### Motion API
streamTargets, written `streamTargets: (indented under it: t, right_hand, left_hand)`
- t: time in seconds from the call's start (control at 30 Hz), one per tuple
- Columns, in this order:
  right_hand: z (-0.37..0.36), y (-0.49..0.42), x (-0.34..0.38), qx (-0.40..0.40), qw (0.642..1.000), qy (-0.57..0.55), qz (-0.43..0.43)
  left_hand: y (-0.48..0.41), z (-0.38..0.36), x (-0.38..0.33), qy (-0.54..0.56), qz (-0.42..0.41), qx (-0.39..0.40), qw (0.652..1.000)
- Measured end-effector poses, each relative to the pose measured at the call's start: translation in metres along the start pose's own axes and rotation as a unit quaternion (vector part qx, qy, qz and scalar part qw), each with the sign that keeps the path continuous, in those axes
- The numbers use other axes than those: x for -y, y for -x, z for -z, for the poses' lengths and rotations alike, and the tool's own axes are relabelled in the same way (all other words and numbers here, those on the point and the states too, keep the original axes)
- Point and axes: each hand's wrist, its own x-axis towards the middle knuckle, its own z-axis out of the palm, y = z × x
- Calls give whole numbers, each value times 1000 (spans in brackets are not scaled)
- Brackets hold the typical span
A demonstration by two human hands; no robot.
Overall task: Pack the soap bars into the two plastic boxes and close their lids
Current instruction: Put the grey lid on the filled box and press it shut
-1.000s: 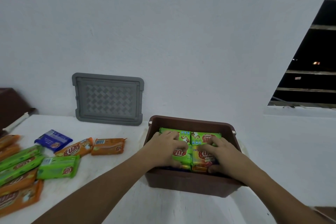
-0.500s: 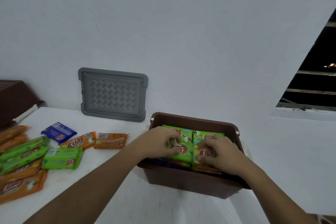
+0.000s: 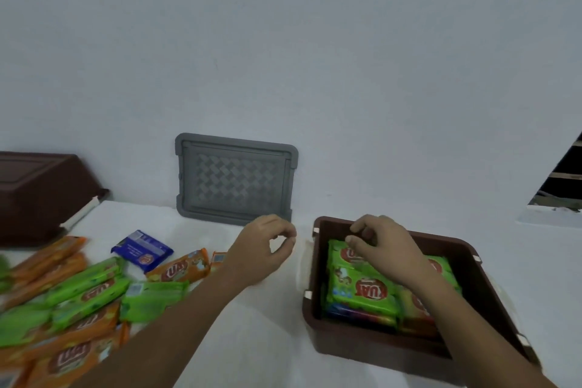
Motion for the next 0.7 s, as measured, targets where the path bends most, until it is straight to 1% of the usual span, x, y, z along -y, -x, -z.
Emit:
streamTargets:
  t: [0.1, 0.17, 0.27, 0.37, 0.47, 0.57, 0.6, 0.7]
  right_hand:
    - [-22, -26, 32, -55, 998, -23, -3]
    - [-36, -43, 48, -75, 996, -39, -3]
    - [-60, -73, 76, -71, 996, -45, 7]
    - [-83, -103, 96, -39, 999, -18, -3]
    - [-101, -130, 107, -8, 998, -17, -57]
    - [-114, -150, 112, 9, 991, -49, -126]
    - [-118, -156, 114, 0, 988, -59, -146]
    - [-126, -164, 116, -66, 968, -119, -209]
  left_hand:
    - [-1, 31, 42, 4, 41, -4, 999]
    - [-5, 49, 71, 4, 77, -13, 997]
    - [-14, 79, 120, -27, 152, -32, 987]
    - [-18, 103, 160, -65, 216, -50, 973]
    - [-24, 116, 190, -70, 270, -82, 957]
    - [-33, 120, 208, -25, 338, -92, 936]
    - [-36, 121, 214, -8, 357, -88, 930]
    - [-43, 120, 219, 31, 389, -74, 918]
